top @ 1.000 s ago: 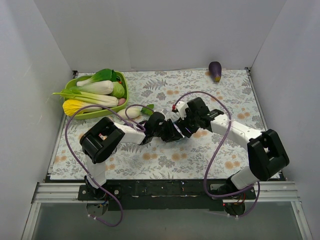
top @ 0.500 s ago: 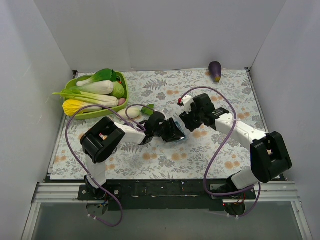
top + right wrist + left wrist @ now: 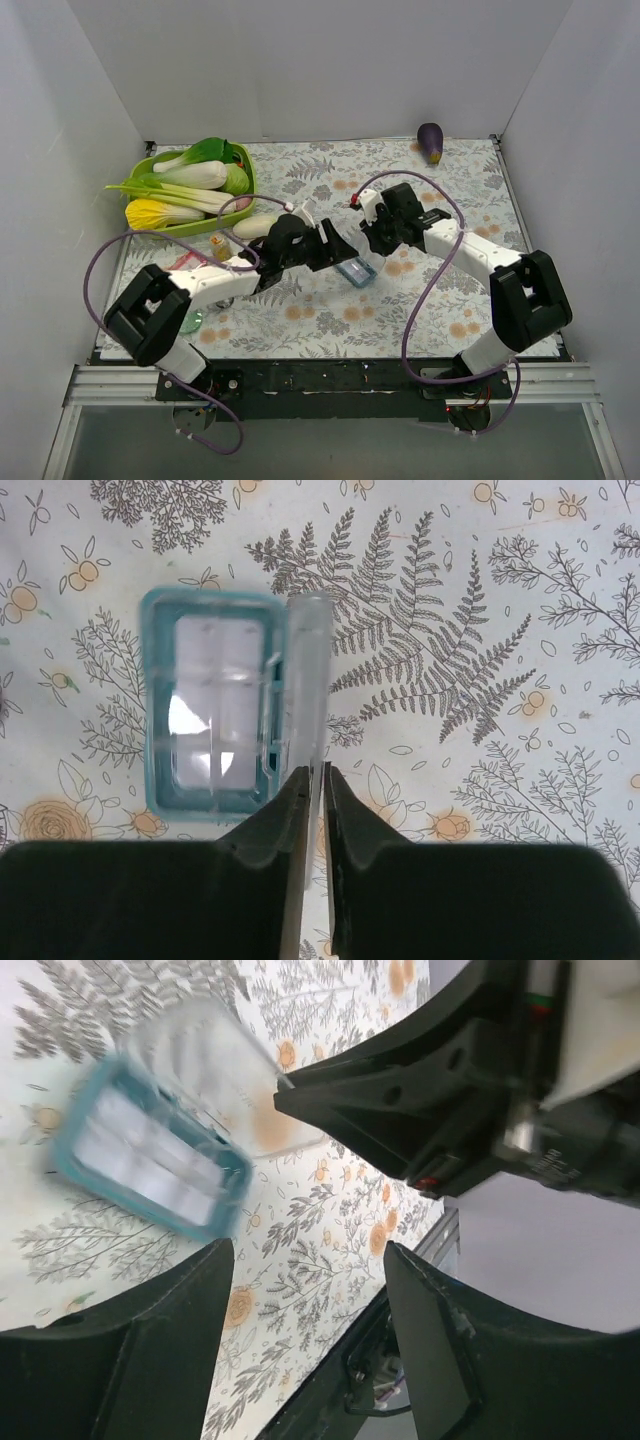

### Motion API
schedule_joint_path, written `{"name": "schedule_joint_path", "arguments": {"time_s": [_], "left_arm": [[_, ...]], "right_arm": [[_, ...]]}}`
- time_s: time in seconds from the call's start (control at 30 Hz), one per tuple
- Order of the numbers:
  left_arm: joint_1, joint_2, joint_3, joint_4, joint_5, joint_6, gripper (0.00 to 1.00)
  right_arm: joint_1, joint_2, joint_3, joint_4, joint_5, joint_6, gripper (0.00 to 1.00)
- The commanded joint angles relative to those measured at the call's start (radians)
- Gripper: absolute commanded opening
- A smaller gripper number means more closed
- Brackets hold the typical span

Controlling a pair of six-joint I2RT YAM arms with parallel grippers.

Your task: Sort the pills into containers

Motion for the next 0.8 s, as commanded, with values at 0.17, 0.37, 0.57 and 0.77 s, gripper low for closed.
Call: {"name": "schedule_joint_path", "arguments": {"time_s": [0.17, 0.37, 0.57, 0.77], "left_arm": [[0.018, -0.548, -0.147, -0.279, -0.286, 0.316, 0.89], [0.033, -0.904, -0.199, -0.462, -0.349, 0.436, 0.98], [0.038, -1.081, -0.205, -0.569, -0.311, 0.58, 0.98], [0.038, -1.109, -0.185, -0.644, -0.303, 0.623, 0.98]], "right_arm": [[-0.036, 0.015, 0.087, 0.016, 0.048, -0.11, 0.01], [-0.131, 0.041, 0.128, 0.087, 0.028, -0.421, 0.01], [-0.238, 0.2, 0.344, -0.094, -0.169, -0.678, 0.01], [-0.3, 0.374, 0.543, -0.312, -0.301, -0.821, 0.04]]}}
